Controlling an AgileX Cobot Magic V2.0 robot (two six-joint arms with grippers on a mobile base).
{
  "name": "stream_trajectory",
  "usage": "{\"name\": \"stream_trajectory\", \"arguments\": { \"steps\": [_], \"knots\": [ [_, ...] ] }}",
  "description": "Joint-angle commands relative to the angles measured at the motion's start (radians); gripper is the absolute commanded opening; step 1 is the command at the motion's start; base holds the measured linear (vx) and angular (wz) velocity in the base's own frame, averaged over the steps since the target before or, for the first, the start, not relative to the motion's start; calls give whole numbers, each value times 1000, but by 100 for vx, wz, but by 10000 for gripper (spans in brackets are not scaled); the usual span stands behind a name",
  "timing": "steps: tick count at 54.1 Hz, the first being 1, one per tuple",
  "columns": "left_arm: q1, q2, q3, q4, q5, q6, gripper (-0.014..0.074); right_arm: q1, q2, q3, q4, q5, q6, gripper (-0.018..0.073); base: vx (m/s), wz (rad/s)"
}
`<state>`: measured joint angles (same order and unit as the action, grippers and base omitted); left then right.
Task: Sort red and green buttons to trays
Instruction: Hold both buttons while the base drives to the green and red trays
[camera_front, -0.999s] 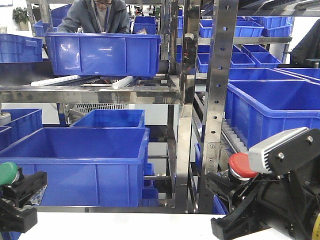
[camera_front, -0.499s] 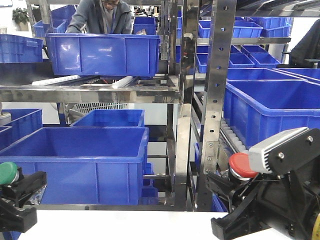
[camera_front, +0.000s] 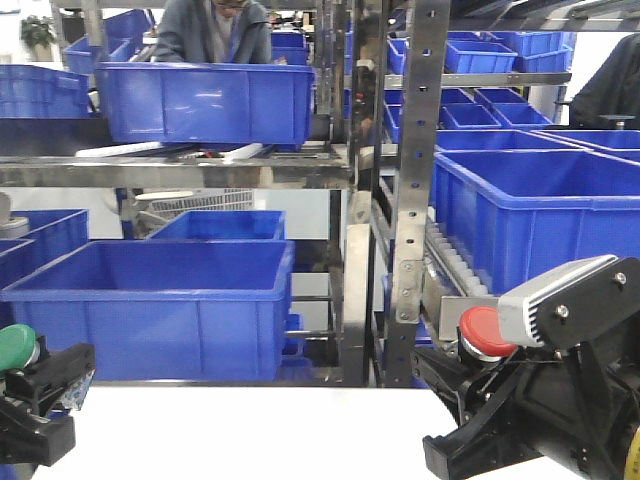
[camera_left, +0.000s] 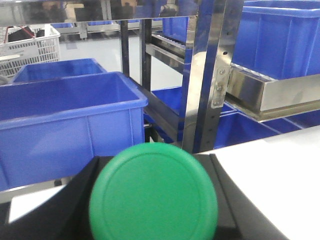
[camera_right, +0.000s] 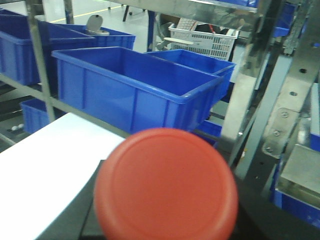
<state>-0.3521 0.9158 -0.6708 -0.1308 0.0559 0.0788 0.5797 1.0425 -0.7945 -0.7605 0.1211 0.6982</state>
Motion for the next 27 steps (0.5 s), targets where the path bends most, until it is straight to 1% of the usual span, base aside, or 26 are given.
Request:
{"name": "stream_trajectory", "arguments": {
  "steps": [1, 27],
  "knots": [
    [-1, -15, -27, -7, -87, -10, -6, 1, -18, -34, -9, -60, 1, -9, -16, 15],
    [-1, -15, -27, -7, -87, -10, -6, 1, -18, -34, -9, -60, 1, -9, -19, 28]
  ]
}}
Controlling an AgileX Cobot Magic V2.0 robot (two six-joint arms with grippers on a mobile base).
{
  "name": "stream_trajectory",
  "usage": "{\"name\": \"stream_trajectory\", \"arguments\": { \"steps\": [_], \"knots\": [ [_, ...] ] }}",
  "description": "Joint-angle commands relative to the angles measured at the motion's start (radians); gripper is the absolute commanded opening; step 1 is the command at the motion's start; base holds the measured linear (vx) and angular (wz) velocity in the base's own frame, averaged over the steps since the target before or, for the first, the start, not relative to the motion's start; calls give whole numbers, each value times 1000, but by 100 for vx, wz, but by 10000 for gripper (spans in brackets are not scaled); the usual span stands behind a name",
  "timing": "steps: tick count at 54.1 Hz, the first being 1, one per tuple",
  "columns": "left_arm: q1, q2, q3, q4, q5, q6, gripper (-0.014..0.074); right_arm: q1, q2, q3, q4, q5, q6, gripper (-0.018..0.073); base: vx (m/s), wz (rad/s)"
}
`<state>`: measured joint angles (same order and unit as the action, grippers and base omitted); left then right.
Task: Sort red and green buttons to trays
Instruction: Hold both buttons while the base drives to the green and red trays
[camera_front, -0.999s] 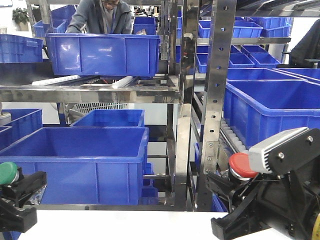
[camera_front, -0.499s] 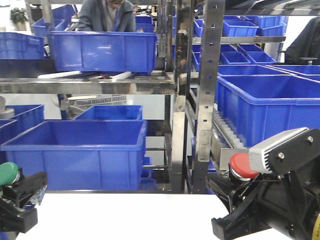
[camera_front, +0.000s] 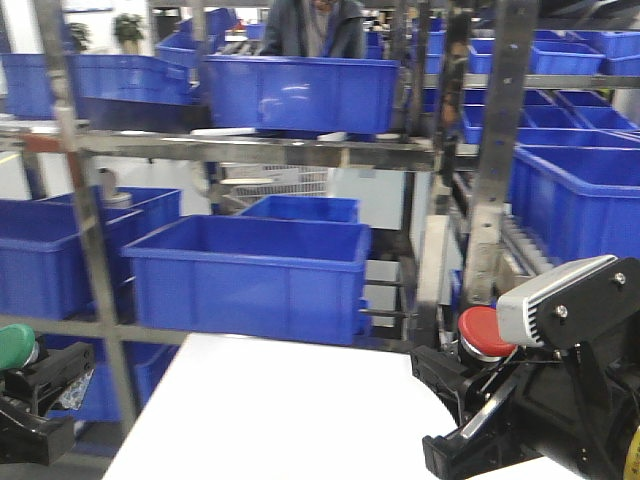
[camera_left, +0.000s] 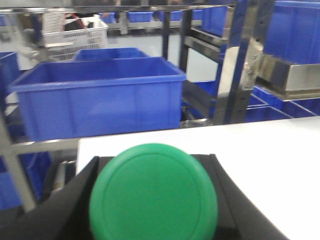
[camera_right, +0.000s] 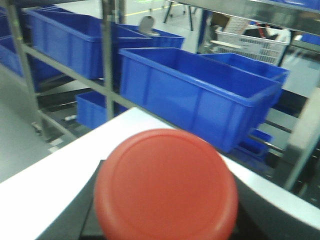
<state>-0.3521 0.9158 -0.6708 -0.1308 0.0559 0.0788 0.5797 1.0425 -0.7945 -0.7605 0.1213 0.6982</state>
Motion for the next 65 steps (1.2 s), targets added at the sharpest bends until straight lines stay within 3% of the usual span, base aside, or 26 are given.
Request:
{"name": "stream_trajectory", "arguments": {
  "steps": [1, 65],
  "knots": [
    [-1, -15, -27, -7, -87, -10, -6, 1, -18, -34, -9, -60, 1, -9, -20, 32],
    [-1, -15, -27, -7, -87, -10, -6, 1, -18, -34, -9, -60, 1, -9, -12, 35]
  ]
}}
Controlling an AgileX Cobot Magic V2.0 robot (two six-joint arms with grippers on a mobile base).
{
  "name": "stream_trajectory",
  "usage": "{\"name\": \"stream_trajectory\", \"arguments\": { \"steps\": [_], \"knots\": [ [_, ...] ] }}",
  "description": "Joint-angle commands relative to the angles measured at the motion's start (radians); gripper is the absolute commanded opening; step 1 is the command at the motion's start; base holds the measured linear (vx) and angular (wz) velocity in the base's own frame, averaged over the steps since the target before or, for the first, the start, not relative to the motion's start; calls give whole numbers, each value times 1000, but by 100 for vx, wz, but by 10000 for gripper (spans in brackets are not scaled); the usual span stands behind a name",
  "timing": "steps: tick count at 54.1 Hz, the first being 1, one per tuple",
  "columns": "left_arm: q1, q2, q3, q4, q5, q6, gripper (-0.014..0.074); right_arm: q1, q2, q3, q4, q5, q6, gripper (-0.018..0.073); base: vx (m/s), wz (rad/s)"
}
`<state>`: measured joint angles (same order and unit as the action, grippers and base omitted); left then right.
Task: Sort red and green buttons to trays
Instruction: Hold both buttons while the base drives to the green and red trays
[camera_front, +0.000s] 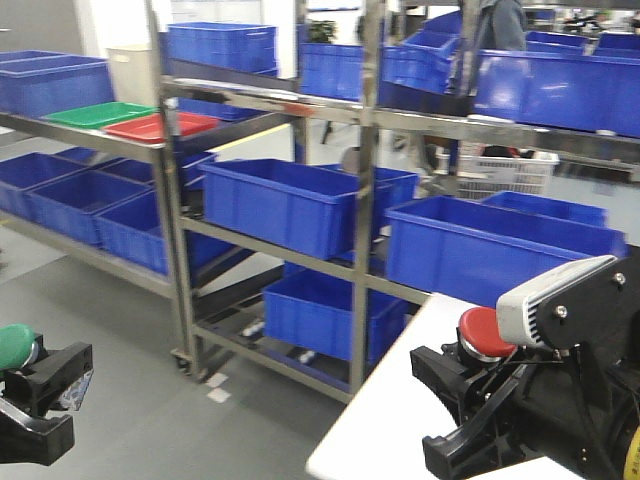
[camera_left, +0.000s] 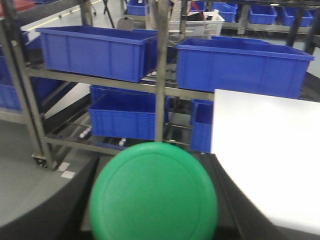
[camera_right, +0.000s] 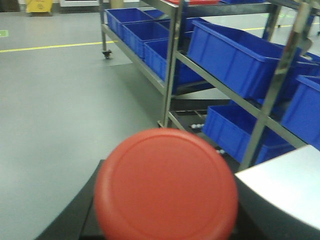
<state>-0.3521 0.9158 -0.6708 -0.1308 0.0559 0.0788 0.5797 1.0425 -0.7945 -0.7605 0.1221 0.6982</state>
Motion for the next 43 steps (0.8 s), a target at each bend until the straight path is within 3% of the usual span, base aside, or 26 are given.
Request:
{"name": "stream_trajectory", "arguments": {
  "steps": [1, 43],
  "knots": [
    [-1, -15, -27, -7, -87, -10, -6, 1, -18, -34, -9, -61, 1, -9, -4, 34],
    [-1, -15, -27, -7, -87, -10, -6, 1, -18, -34, -9, -61, 1, -9, 2, 40]
  ]
}}
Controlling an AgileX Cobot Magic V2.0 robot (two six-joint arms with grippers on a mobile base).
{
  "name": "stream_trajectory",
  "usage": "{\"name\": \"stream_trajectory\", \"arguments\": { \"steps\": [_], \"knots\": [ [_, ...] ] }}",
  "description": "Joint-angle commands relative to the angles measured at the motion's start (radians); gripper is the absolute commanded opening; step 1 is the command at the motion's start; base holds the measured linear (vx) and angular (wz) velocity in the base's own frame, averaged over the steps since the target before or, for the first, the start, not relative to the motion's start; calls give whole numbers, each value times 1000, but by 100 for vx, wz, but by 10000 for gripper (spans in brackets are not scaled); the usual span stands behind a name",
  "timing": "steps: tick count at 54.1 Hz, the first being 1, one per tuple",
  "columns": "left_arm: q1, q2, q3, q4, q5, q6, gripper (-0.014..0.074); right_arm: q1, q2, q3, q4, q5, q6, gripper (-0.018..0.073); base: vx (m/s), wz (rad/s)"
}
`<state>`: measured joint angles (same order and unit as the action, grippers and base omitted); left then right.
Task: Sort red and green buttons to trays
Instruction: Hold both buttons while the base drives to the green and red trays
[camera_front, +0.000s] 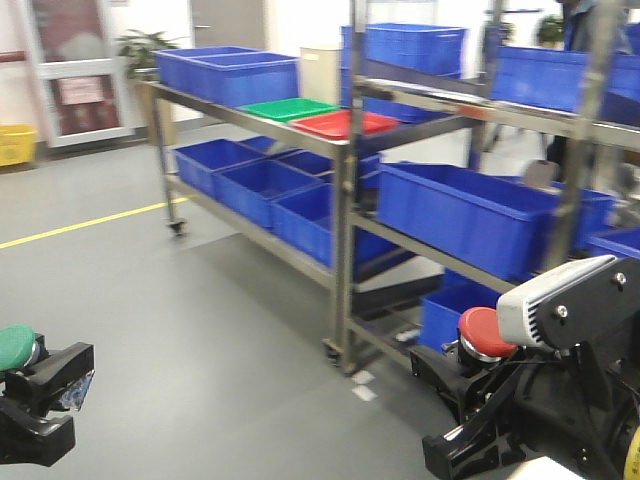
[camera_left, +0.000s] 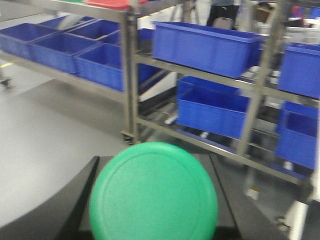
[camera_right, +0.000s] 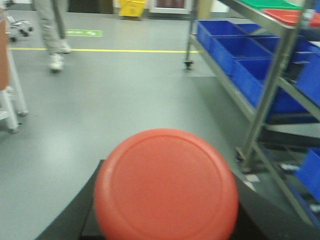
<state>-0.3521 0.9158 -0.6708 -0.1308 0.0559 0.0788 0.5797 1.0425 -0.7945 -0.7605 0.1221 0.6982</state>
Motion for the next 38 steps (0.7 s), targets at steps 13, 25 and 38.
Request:
{"name": "stream_trajectory", "arguments": {
  "steps": [13, 25, 38],
  "knots": [
    [-1, -15, -27, -7, -87, -10, -6, 1, -18, -34, -9, -61, 1, -9, 14, 52],
    [-1, -15, -27, -7, -87, -10, -6, 1, -18, -34, -9, -61, 1, -9, 17, 55],
    [-1, -15, -27, -7, -86, -10, -6, -2, -18, -34, -9, -50, 1, -9, 19, 55]
  ]
}}
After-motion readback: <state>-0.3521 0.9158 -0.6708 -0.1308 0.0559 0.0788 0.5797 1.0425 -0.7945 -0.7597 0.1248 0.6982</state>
